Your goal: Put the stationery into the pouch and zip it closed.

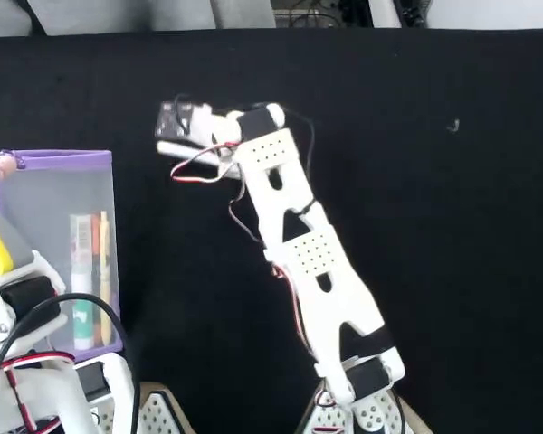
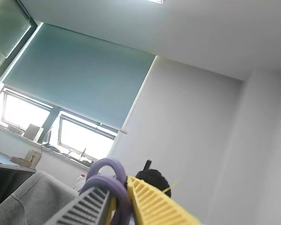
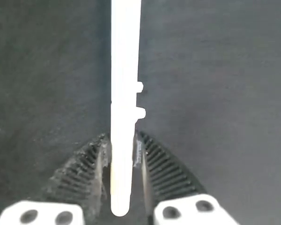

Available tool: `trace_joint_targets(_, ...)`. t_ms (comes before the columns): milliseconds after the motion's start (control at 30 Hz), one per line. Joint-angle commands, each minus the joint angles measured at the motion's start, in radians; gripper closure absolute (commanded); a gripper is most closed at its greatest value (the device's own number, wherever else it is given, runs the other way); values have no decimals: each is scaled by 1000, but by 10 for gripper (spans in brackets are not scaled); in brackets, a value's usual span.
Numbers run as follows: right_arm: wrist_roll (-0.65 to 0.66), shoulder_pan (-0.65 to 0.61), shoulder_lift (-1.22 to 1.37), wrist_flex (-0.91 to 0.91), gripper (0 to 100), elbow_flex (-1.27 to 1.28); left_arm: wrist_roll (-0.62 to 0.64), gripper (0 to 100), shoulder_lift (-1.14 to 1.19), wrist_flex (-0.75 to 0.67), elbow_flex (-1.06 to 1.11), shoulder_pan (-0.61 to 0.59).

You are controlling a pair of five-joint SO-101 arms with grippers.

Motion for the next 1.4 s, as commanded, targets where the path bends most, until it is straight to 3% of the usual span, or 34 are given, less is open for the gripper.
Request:
trace_joint_targets(0, -86, -14, -174, -11, 988, -18, 0, 971, -2, 2, -39, -2)
trace_joint_targets(400, -350, 23, -452, -48, 988, -18, 2, 971, -2, 2, -42, 2)
trace_joint_targets(633, -575, 52, -622, -112, 988, -16, 196, 971, -2, -14, -108, 4)
trace_joint_targets(900, -677, 104, -750, -72, 988, -16, 206, 971, 0, -21, -205, 4)
trace_joint_targets(1233, -681, 66, -888, 25, 988, -16, 201, 970, 5, -12, -323, 325)
trace_joint_targets(1367, -681, 29, -946, 68, 988, -18, 201, 970, 2, 2, -323, 369)
